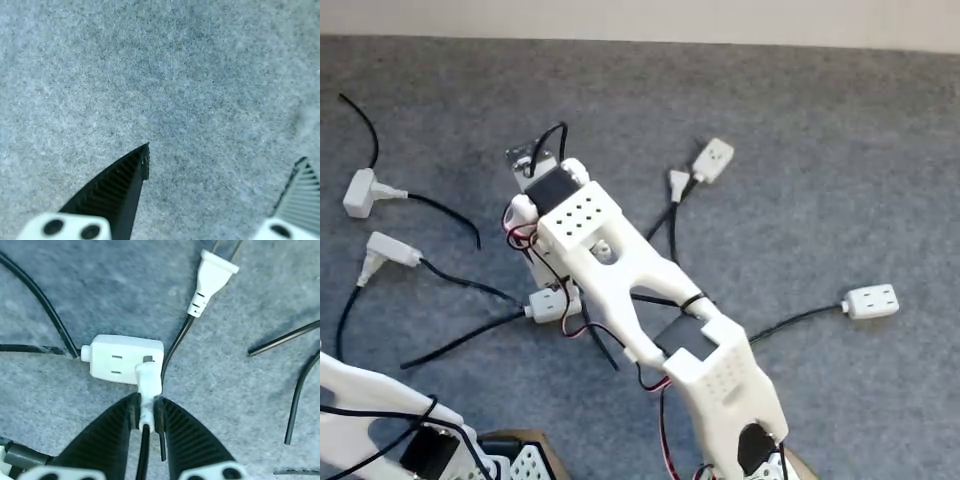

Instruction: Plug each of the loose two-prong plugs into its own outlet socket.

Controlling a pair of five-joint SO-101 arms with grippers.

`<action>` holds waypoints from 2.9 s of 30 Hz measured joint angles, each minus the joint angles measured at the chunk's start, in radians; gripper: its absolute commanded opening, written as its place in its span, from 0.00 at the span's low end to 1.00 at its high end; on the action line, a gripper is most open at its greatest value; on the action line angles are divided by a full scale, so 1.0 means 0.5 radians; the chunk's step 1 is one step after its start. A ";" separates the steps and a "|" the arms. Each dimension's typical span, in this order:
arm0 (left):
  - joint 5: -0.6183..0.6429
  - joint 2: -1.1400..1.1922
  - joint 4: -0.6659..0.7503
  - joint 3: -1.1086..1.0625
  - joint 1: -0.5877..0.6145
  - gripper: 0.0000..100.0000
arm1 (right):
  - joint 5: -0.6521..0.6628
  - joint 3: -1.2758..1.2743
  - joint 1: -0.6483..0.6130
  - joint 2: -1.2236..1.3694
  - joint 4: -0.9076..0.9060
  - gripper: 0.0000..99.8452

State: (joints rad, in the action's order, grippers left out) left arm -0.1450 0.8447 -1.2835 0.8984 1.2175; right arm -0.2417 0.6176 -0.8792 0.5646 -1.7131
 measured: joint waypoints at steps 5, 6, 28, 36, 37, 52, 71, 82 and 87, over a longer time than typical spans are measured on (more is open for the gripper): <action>0.000 0.000 0.000 0.000 0.000 0.42 | -0.003 0.000 -0.003 0.000 0.000 0.01; 0.000 0.000 0.000 0.000 0.000 0.42 | -0.003 0.000 -0.003 0.000 0.000 0.01; 0.000 0.000 0.000 0.000 0.000 0.42 | 0.006 -0.135 -0.006 -0.184 -0.003 0.01; 0.000 0.000 0.000 0.000 0.000 0.42 | 0.043 -0.334 -0.012 -0.273 -0.003 0.01; 0.000 0.000 0.000 0.000 0.000 0.42 | 0.043 -0.334 -0.012 -0.273 -0.003 0.01; 0.000 0.000 0.000 0.000 0.000 0.42 | 0.043 -0.190 -0.012 -0.230 -0.003 0.01; 0.000 0.000 0.000 0.000 0.000 0.42 | 0.046 -0.132 -0.012 -0.034 -0.006 0.01; 0.000 0.000 0.000 0.000 0.000 0.42 | 0.046 -0.132 -0.009 -0.031 -0.006 0.01; 0.000 0.000 0.000 0.000 -0.028 0.42 | 0.049 -0.129 0.009 -0.021 -0.006 0.01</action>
State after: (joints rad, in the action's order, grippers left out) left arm -0.1450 0.8447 -1.2835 0.8984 1.2037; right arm -0.2171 0.5531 -0.8746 0.5539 -1.7162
